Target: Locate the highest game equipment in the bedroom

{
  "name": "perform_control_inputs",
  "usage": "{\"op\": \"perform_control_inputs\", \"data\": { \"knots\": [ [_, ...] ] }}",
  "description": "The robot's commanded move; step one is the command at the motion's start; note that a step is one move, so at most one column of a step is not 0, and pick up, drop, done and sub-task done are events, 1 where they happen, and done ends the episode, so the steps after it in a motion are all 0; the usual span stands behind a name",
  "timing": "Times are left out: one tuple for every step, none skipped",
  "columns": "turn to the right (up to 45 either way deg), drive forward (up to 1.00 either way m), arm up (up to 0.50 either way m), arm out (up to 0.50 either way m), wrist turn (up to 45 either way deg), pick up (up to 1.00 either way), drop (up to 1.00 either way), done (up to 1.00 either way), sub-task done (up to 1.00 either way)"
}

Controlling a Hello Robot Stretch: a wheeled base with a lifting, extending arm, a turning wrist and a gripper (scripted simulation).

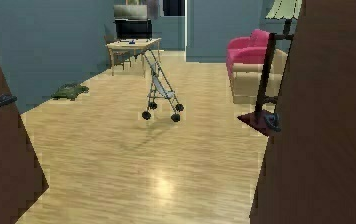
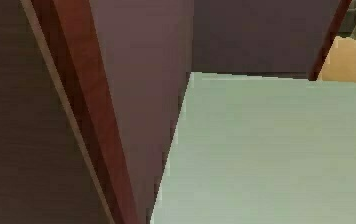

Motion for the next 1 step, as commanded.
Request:
{"op": "perform_control_inputs", "data": {
  "knots": [
    [3.0,0.00,0.00,0.00,0.0,0.00,0.00,0.00,0.00]
  ]
}}
